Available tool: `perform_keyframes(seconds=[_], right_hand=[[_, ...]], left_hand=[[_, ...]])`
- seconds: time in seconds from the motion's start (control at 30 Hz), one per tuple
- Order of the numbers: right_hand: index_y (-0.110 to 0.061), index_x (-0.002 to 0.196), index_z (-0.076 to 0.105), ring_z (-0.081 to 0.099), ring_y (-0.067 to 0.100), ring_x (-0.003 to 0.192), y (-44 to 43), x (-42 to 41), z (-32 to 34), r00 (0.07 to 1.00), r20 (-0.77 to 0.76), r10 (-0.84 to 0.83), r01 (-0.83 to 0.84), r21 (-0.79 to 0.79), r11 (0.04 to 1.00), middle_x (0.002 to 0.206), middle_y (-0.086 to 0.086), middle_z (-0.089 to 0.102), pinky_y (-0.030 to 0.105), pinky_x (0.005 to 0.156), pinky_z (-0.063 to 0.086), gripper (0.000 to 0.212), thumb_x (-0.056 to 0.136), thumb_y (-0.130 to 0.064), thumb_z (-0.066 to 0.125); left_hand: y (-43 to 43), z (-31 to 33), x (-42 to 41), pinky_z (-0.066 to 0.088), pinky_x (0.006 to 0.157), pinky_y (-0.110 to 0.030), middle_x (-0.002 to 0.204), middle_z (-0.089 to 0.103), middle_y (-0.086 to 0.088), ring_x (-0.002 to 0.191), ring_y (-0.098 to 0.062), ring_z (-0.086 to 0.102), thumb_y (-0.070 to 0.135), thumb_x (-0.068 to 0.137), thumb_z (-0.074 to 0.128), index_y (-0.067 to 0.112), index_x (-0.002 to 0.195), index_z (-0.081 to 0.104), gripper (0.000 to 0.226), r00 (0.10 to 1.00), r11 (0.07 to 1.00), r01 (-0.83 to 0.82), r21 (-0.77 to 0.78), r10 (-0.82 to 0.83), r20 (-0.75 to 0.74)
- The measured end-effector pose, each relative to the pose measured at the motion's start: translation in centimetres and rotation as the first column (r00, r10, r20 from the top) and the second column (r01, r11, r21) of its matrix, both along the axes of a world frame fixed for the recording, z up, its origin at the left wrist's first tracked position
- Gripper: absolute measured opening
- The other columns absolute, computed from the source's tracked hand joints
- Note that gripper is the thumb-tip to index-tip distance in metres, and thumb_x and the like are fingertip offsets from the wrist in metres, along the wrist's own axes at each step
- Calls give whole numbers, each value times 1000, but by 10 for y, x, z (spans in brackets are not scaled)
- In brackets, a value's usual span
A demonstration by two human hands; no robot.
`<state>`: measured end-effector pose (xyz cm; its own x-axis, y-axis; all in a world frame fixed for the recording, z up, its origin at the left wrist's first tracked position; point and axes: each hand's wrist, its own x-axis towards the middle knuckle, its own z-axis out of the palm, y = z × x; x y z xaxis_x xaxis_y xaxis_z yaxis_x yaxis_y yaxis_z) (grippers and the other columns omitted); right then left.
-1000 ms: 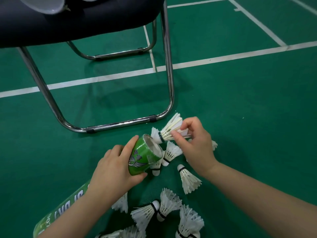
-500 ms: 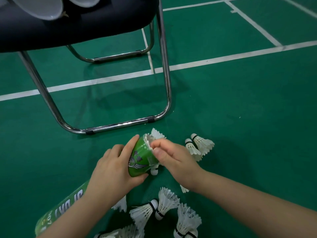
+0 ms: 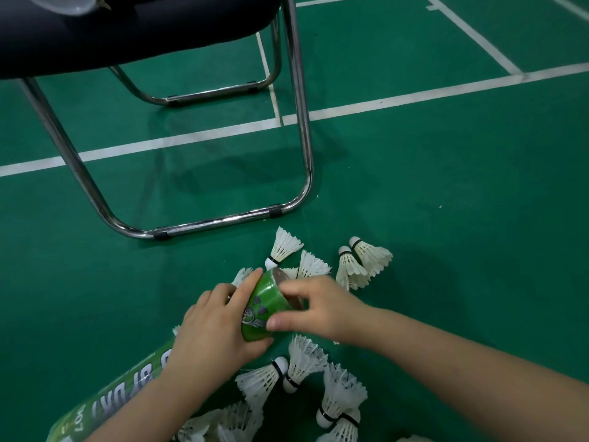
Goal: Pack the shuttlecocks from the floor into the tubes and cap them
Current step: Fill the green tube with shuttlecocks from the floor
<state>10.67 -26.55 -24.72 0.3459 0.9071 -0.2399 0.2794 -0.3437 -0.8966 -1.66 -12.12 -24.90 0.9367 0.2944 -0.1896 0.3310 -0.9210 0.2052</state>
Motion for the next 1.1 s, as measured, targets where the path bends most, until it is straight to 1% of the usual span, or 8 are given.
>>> perform_keyframes(seconds=[0.07,0.17,0.23,0.33,0.57,0.73,0.93,1.1], right_hand=[[-22,96,67,58,-1,77,-8,9,-5,987,4,-161,161,42,986,81,-18,60,18,75,50,15,85,-31,63],[-26,105,63,57,-2,81,-27,30,-22,934,110,-340,346,-34,938,87,-18,61,23,78,52,19,90,-35,54],[-26,112,59,54,-2,74,-42,39,-40,902,167,-399,421,-131,898,86,-16,60,20,69,45,26,92,-39,50],[-32,125,49,56,4,84,-58,39,-62,905,166,-391,423,-255,870,101,-11,61,24,75,44,33,94,-42,45],[-39,139,32,49,10,111,-65,37,-77,902,220,-372,424,-281,861,134,-3,49,28,94,40,46,95,-42,44],[-31,147,21,31,16,137,-54,38,-83,829,-44,-558,518,-316,795,152,-4,28,31,109,24,56,96,-41,43],[-22,140,39,33,15,134,-38,40,-75,407,-546,-732,703,-324,633,148,-4,34,35,109,31,45,96,-26,49],[-19,94,69,60,7,92,-34,28,-55,438,-349,-829,852,-133,507,101,-5,67,19,87,46,13,84,-12,66]], left_hand=[[0,-2,2,45,88,-31,113,49,4,103,-16,49,66,68,60,43,145,3,99,996,996,-78,-45,76,-46],[2,-2,3,42,91,-27,117,45,6,107,-14,45,64,71,62,42,145,-6,103,994,995,-102,-5,101,-46],[4,-3,3,40,93,-26,119,44,7,109,-13,43,66,72,60,42,145,-10,103,994,995,-101,9,101,-49],[4,-4,4,39,94,-26,122,44,6,111,-14,43,65,73,59,41,145,-8,101,994,995,-101,10,101,-41],[-6,-6,11,38,93,-26,121,43,5,111,-15,43,64,72,61,42,145,-7,102,995,995,-99,-28,98,-25],[-9,-7,12,38,94,-25,124,42,6,113,-14,42,65,73,59,42,144,-10,102,996,996,-80,-26,79,-36],[-12,-8,11,39,94,-27,124,44,4,111,-15,43,64,72,61,41,145,-7,102,995,995,-90,-43,88,-45],[-10,-6,12,40,93,-28,124,45,3,111,-16,44,63,71,63,41,146,-4,103,995,994,-101,-42,100,-26]])
